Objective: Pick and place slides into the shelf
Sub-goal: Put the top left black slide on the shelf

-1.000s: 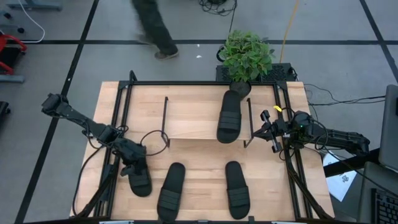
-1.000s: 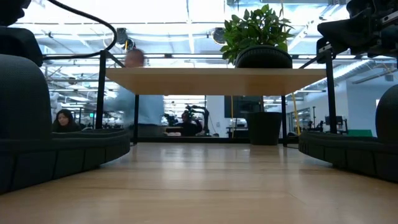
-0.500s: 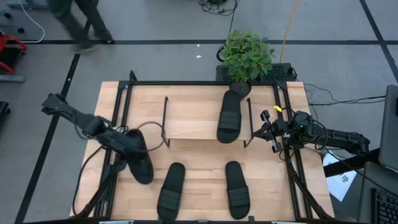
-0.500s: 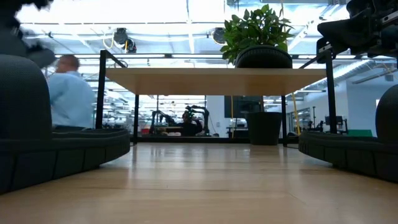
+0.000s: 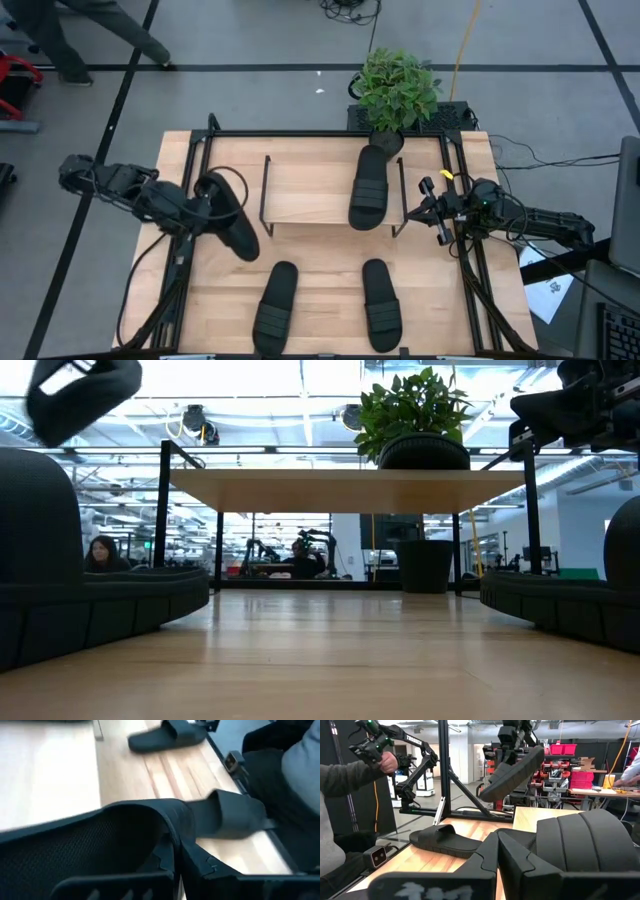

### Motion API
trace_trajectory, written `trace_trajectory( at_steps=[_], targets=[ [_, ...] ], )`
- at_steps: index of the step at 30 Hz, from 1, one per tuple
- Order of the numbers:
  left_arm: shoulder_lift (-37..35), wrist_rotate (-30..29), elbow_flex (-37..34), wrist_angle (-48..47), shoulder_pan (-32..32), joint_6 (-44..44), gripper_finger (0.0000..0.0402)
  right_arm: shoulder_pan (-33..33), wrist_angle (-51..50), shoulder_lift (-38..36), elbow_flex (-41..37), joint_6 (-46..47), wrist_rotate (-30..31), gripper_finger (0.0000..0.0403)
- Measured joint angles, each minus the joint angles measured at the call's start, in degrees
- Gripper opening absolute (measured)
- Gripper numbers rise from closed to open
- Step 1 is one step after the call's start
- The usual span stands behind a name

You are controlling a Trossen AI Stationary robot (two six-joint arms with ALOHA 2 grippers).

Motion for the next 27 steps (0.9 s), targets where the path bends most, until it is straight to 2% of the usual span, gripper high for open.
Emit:
trace_trajectory(
  at_steps=[4, 7, 13, 17, 21, 24, 27],
  targets=[
    [-2.0, -0.3, 0.1, 4.5, 3.6, 9.5, 0.0001, 0.0, 0.6, 0.0, 0.0, 0.0, 0.0, 0.0000],
    [-4.7, -2.4, 1.6, 3.2, 6.4, 12.8, 0.0001, 0.0, 0.7, 0.0, 0.0, 0.0, 0.0, 0.0000],
    [-11.0, -2.6, 4.8, -0.8, 10.0, 12.9, 0.0001, 0.0, 0.7, 0.0, 0.0, -0.1, 0.0, 0.0000],
    [-13.6, -2.5, 4.8, 0.5, 10.7, 10.3, 0.0002, 0.0, 0.7, 0.0, 0.0, -1.1, 0.2, 0.0000],
    [-12.3, -2.5, 3.7, 8.3, 10.7, 9.1, 0.0002, 0.0, 0.8, 0.0, 0.0, -1.4, 0.2, 0.0000],
    [-9.4, 0.5, 2.1, 16.7, 10.7, 13.8, 0.0002, 0.0, 0.9, 0.0, 0.0, -1.4, 0.2, 0.0000],
    [-5.5, 3.3, -1.1, 20.3, 10.6, 19.4, 0.0002, 0.0, 1.0, 0.0, 0.0, -1.4, 0.2, 0.0000]
  ],
)
